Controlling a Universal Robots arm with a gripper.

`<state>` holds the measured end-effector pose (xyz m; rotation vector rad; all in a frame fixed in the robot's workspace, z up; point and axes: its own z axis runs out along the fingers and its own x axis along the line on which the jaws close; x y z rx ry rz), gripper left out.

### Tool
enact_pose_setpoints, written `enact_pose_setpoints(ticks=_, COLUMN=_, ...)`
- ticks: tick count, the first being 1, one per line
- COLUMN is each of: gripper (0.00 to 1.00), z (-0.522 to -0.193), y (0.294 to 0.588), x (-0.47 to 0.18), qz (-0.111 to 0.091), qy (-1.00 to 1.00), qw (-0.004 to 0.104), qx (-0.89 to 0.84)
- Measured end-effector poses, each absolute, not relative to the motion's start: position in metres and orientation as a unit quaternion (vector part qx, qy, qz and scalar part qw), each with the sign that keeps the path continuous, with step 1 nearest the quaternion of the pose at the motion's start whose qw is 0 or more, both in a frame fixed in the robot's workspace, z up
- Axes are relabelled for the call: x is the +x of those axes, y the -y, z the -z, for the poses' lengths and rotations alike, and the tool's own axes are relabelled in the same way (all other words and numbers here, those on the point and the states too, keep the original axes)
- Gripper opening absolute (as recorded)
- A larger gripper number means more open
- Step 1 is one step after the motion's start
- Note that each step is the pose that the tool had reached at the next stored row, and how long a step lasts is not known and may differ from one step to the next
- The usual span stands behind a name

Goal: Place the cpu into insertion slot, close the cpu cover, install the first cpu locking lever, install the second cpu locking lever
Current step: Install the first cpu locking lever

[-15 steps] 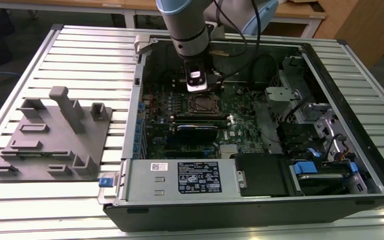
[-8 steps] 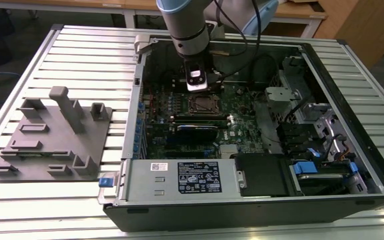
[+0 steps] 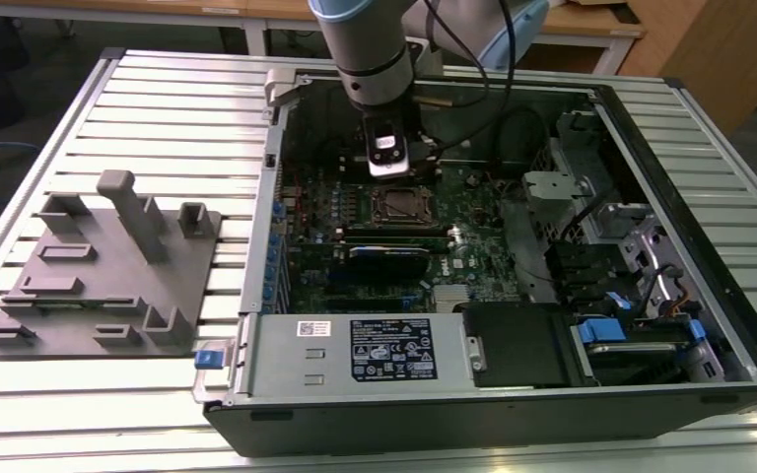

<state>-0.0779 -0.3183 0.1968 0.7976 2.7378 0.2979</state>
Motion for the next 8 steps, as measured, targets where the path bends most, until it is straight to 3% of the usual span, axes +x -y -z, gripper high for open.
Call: enact_pose_setpoints(ticks=8, gripper=0.10, z=-0.1972, y=0.3166, x=-0.0781, qz=-0.107, qy=-0.945, qw=0.136, qx=0.276)
